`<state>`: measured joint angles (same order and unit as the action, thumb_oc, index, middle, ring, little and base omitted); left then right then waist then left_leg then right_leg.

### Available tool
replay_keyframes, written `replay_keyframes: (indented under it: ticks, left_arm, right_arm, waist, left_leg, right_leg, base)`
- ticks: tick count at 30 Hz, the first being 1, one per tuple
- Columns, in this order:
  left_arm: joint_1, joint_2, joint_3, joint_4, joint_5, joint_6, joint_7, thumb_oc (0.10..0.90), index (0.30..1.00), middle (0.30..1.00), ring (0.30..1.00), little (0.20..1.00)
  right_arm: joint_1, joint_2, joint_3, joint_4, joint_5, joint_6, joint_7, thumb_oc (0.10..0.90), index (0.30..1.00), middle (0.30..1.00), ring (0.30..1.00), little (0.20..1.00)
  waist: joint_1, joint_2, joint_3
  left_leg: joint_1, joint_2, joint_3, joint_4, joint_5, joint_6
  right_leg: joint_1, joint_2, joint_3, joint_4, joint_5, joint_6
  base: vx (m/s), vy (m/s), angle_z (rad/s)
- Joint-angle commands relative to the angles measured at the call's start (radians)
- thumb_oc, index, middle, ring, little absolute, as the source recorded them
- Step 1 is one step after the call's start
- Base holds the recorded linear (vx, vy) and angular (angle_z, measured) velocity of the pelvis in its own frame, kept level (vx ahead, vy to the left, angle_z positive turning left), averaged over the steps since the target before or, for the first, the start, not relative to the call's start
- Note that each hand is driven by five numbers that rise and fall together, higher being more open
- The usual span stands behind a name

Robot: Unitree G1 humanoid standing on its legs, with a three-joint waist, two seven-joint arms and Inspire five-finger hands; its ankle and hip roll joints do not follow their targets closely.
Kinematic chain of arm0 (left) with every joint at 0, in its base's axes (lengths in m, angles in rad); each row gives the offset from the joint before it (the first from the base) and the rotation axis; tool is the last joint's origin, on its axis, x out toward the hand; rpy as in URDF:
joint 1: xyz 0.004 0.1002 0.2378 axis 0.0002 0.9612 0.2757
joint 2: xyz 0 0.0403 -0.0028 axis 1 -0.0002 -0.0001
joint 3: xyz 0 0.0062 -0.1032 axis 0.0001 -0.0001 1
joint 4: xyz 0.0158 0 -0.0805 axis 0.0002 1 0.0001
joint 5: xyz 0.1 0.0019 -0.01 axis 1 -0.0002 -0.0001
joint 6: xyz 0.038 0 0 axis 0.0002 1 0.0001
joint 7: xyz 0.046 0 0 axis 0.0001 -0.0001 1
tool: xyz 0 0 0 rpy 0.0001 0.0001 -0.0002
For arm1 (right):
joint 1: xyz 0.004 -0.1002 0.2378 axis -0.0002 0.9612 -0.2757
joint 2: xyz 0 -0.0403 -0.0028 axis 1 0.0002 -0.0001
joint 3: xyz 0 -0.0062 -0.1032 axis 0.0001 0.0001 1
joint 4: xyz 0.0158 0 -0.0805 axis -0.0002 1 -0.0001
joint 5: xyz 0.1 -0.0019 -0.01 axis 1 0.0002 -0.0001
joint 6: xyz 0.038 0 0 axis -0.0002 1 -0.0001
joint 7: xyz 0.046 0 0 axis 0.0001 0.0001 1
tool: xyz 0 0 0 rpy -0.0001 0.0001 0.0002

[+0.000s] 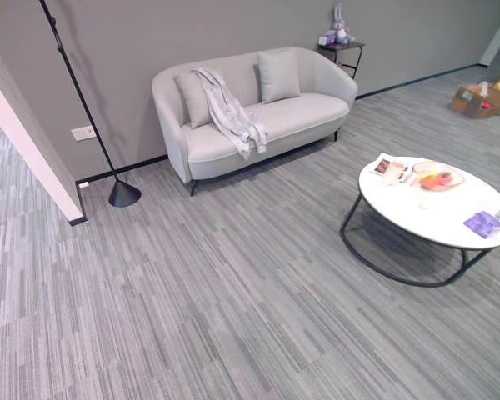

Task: Hang the clothes on the sofa on the clothes rack.

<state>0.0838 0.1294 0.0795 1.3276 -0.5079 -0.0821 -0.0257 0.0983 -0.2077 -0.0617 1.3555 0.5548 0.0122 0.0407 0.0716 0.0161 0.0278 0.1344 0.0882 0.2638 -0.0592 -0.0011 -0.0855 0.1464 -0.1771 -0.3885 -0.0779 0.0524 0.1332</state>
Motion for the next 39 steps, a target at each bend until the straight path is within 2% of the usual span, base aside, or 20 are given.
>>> replay_keyframes:
  ticks: [1,4,6,9,12,13,16,17,19,20,21,23,25,29,31,32,33,34,37,39]
  left_arm:
    - [-0.056,-0.005,-0.007,0.032,0.031,-0.02,0.021,0.8,0.9,0.9,0.9,0.9]
    - [-0.064,0.003,-0.013,0.03,0.04,-0.019,0.025,0.8,0.9,0.9,0.9,0.9]
    - [-0.07,0.008,-0.017,0.027,0.051,-0.016,0.025,0.8,0.9,0.9,0.9,0.9]
    - [-0.078,0.012,-0.019,0.028,0.068,-0.008,0.028,0.8,0.9,0.9,0.9,0.9]
    - [-0.081,0.017,-0.016,0.032,0.071,-0.002,0.023,0.8,0.9,0.9,0.9,0.9]
    - [-0.078,0.017,-0.02,0.036,0.076,-0.001,0.024,0.8,0.9,0.9,0.9,0.9]
    - [-0.086,0.016,-0.034,0.035,0.087,-0.009,0.026,0.8,0.9,0.9,0.9,0.9]
    - [-0.088,0.016,-0.038,0.035,0.091,-0.006,0.025,0.8,0.9,0.9,0.9,0.9]
    - [-0.1,0.017,-0.045,0.028,0.097,-0.01,0.031,0.8,0.9,0.9,0.9,0.9]
    - [-0.1,0.017,-0.045,0.028,0.097,-0.01,0.031,0.8,0.9,0.9,0.9,0.9]
    - [-0.109,0.02,-0.047,0.028,0.102,-0.014,0.038,0.8,0.9,0.9,0.9,0.9]
    - [-0.113,0.021,-0.045,0.029,0.107,-0.016,0.04,0.8,0.9,0.9,0.9,0.9]
    - [-0.108,0.02,-0.04,0.038,0.122,-0.018,0.038,0.8,0.9,0.9,0.9,0.9]
    - [-0.092,0.02,-0.031,0.052,0.135,-0.02,0.034,0.8,0.9,0.9,0.9,0.9]
    - [-0.087,0.017,-0.037,0.056,0.14,-0.017,0.038,0.8,0.9,0.9,0.9,0.9]
    - [-0.087,0.014,-0.037,0.053,0.132,-0.017,0.038,0.8,0.9,0.9,0.9,0.9]
    - [-0.087,0.014,-0.037,0.053,0.132,-0.017,0.038,0.8,0.9,0.9,0.9,0.9]
    - [-0.088,0.016,-0.044,0.048,0.127,-0.02,0.043,0.8,0.9,0.9,0.9,0.9]
    - [-0.091,0.019,-0.038,0.029,0.082,-0.014,0.049,0.8,0.9,0.9,0.9,0.9]
    - [-0.097,0.022,-0.036,-0.004,0.061,-0.016,0.062,0.8,0.9,0.9,0.9,0.9]
  right_arm:
    - [-0.043,0.036,0.006,-0.006,-0.034,-0.01,0.006,0.8,0.9,0.9,0.9,0.9]
    - [-0.045,0.039,0.019,-0.027,-0.048,-0.013,0.006,0.8,0.9,0.9,0.9,0.9]
    - [-0.044,0.044,0.031,-0.036,-0.059,-0.012,0.008,0.8,0.9,0.9,0.9,0.9]
    - [-0.038,0.05,0.046,-0.05,-0.068,-0.007,0.015,0.8,0.9,0.9,0.9,0.9]
    - [-0.033,0.052,0.046,-0.062,-0.062,-0.01,0.016,0.8,0.9,0.9,0.9,0.9]
    - [-0.03,0.051,0.043,-0.071,-0.048,-0.016,0.013,0.8,0.9,0.9,0.9,0.9]
    - [-0.035,0.046,0.049,-0.082,-0.036,-0.02,0.007,0.8,0.9,0.9,0.9,0.9]
    - [-0.036,0.046,0.05,-0.089,-0.037,-0.02,0.007,0.8,0.9,0.9,0.9,0.9]
    - [-0.042,0.044,0.054,-0.105,-0.043,-0.021,0.003,0.8,0.9,0.9,0.9,0.9]
    - [-0.042,0.044,0.054,-0.106,-0.043,-0.021,0.003,0.8,0.9,0.9,0.9,0.9]
    - [-0.049,0.047,0.055,-0.114,-0.045,-0.019,0.0,0.8,0.9,0.9,0.9,0.9]
    - [-0.048,0.049,0.057,-0.118,-0.05,-0.018,0.002,0.8,0.9,0.9,0.9,0.9]
    - [-0.039,0.051,0.05,-0.115,-0.06,-0.016,0.008,0.8,0.9,0.9,0.9,0.9]
    - [-0.015,0.047,0.035,-0.108,-0.071,-0.018,0.015,0.8,0.9,0.9,0.9,0.9]
    - [-0.012,0.036,0.047,-0.105,-0.093,-0.019,0.014,0.8,0.9,0.9,0.9,0.9]
    - [-0.011,0.029,0.059,-0.106,-0.107,-0.021,0.009,0.8,0.9,0.9,0.9,0.9]
    - [-0.011,0.03,0.059,-0.106,-0.107,-0.021,0.009,0.8,0.9,0.9,0.9,0.9]
    - [-0.014,0.016,0.083,-0.118,-0.141,-0.026,-0.001,0.8,0.9,0.9,0.9,0.9]
    - [-0.025,0.0,0.103,-0.13,-0.163,-0.035,-0.021,0.8,0.9,0.9,0.9,0.9]
    - [-0.028,-0.013,0.115,-0.16,-0.178,-0.041,-0.036,0.8,0.9,0.9,0.9,0.9]
  waist:
    - [0.006,-0.037,0.02]
    - [0.005,-0.033,0.03]
    - [0.002,-0.028,0.041]
    - [-0.01,-0.021,0.074]
    - [-0.015,-0.01,0.091]
    - [-0.027,-0.002,0.098]
    - [-0.042,0.002,0.113]
    - [-0.044,-0.005,0.112]
    - [-0.058,-0.015,0.124]
    - [-0.06,-0.013,0.123]
    - [-0.077,-0.021,0.129]
    - [-0.084,-0.019,0.131]
    - [-0.1,-0.021,0.117]
    - [-0.111,-0.025,0.081]
    - [-0.121,-0.003,0.058]
    - [-0.122,0.017,0.05]
    - [-0.123,0.017,0.049]
    - [-0.12,0.029,0.041]
    - [-0.096,0.012,0.045]
    - [-0.076,-0.018,0.065]
  left_leg:
    - [-0.045,-0.069,-0.06,-0.028,0.002,0.06]
    - [-0.04,-0.093,-0.072,-0.028,-0.01,0.081]
    - [-0.03,-0.11,-0.086,-0.028,-0.02,0.101]
    - [0.003,-0.136,-0.095,-0.028,-0.04,0.136]
    - [0.021,-0.138,-0.093,-0.028,-0.05,0.147]
    - [0.033,-0.134,-0.099,-0.028,-0.061,0.146]
    - [0.047,-0.129,-0.113,-0.028,-0.079,0.127]
    - [0.047,-0.134,-0.116,-0.028,-0.084,0.12]
    - [0.067,-0.137,-0.132,-0.028,-0.106,0.098]
    - [0.067,-0.134,-0.133,-0.028,-0.106,0.097]
    - [0.09,-0.131,-0.15,-0.028,-0.126,0.08]
    - [0.113,-0.121,-0.158,-0.028,-0.142,0.07]
    - [0.166,-0.105,-0.184,-0.028,-0.175,0.051]
    - [0.227,-0.085,-0.211,-0.028,-0.215,0.032]
    - [0.244,-0.01,-0.207,-0.028,-0.17,0.006]
    - [0.248,0.029,-0.206,-0.028,-0.118,-0.008]
    - [0.247,0.028,-0.206,-0.028,-0.118,-0.007]
    - [0.214,0.087,-0.208,0.062,-0.018,-0.027]
    - [0.109,0.134,-0.203,0.308,0.126,-0.027]
    - [0.006,0.181,-0.185,0.534,0.237,-0.022]
  right_leg:
    - [0.005,-0.052,0.038,0.052,0.01,0.022]
    - [-0.023,-0.082,0.045,0.137,-0.002,0.026]
    - [-0.061,-0.11,0.057,0.252,-0.003,0.023]
    - [-0.146,-0.162,0.092,0.47,0.075,0.028]
    - [-0.2,-0.174,0.097,0.587,0.093,0.03]
    - [-0.263,-0.146,0.113,0.633,0.073,0.021]
    - [-0.304,-0.076,0.117,0.475,0.047,0.006]
    - [-0.315,-0.078,0.108,0.399,0.057,0.008]
    - [-0.34,-0.081,0.097,0.21,0.117,0.034]
    - [-0.333,-0.078,0.094,0.2,0.123,0.034]
    - [-0.373,-0.086,0.129,0.09,0.179,0.06]
    - [-0.376,-0.083,0.145,0.037,0.203,0.072]
    - [-0.396,-0.108,0.18,0.004,0.246,0.091]
    - [-0.367,-0.127,0.159,0.021,0.261,0.091]
    - [-0.386,-0.097,0.13,0.115,0.222,0.071]
    - [-0.395,-0.068,0.116,0.16,0.179,0.053]
    - [-0.396,-0.068,0.116,0.16,0.179,0.053]
    - [-0.378,-0.018,0.096,0.187,0.121,0.013]
    - [-0.289,0.039,0.082,0.146,0.06,-0.052]
    - [-0.215,0.072,0.082,0.095,0.027,-0.099]
  base:
    - [0.0,0.127,0.05]
    - [0.0,0.178,0.05]
    - [0.02,0.19,0.1]
    - [0.05,0.204,0.24]
    - [0.06,0.097,0.14]
    - [0.15,0.071,0.09]
    - [0.17,-0.06,-0.03]
    - [0.19,-0.133,0.32]
    - [0.18,-0.134,0.4]
    - [0.29,-0.144,0.36]
    - [0.22,-0.088,0.44]
    - [0.36,-0.137,0.54]
    - [0.46,-0.171,0.38]
    - [0.48,-0.228,0.37]
    - [0.45,-0.362,0.47]
    - [0.23,-0.206,0.26]
    - [0.39,-0.392,0.16]
    - [0.31,-0.36,0.05]
    - [0.36,-0.445,-0.02]
    - [0.3,-0.427,-0.16]
